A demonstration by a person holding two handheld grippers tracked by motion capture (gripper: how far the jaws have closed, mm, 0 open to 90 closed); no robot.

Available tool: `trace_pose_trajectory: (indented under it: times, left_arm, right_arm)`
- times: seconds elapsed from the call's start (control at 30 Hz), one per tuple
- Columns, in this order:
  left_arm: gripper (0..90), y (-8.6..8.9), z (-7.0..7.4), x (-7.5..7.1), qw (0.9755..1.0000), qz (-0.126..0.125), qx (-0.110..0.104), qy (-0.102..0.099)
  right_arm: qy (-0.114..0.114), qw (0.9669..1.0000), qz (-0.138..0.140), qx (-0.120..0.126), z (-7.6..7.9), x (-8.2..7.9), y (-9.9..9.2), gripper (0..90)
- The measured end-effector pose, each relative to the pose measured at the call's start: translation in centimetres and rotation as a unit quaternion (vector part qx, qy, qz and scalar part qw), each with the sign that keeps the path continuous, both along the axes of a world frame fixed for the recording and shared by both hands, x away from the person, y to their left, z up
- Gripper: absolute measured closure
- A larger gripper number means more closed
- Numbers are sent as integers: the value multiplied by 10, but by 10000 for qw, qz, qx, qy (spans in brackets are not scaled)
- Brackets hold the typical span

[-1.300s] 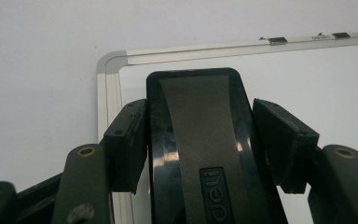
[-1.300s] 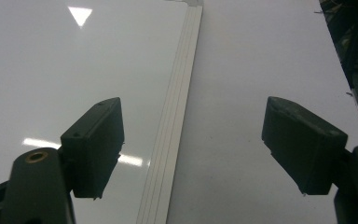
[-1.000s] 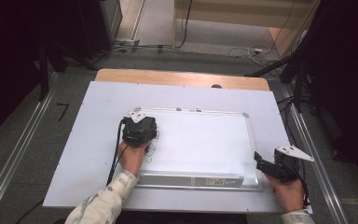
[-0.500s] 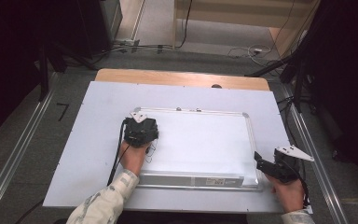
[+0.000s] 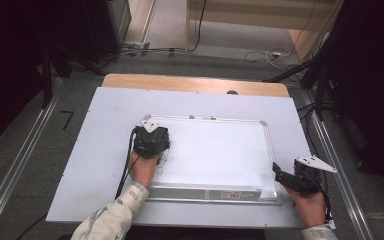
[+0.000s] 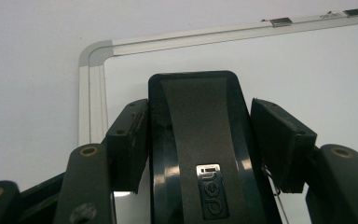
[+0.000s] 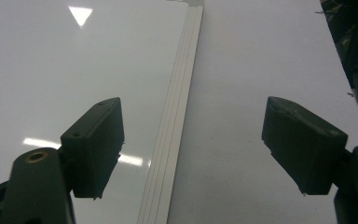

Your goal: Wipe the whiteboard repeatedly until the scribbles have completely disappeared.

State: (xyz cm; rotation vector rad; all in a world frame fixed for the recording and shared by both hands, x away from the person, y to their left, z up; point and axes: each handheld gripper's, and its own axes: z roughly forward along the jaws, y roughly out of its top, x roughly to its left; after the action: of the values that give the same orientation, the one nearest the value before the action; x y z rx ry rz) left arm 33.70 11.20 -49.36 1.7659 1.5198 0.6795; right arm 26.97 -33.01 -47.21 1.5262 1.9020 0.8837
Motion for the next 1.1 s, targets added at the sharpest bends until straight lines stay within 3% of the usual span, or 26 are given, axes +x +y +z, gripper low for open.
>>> trace_pose_trajectory:
  times: [0.7,1.1]
  left_arm:
    - [400,-20,1,-13,9987,-506,54,29]
    - [400,-13,0,-7,9989,-471,48,4]
  right_arm:
    - [-9,10000,7,-26,0,0,0,196]
    - [-5,10000,-13,-6,0,-2,-1,196]
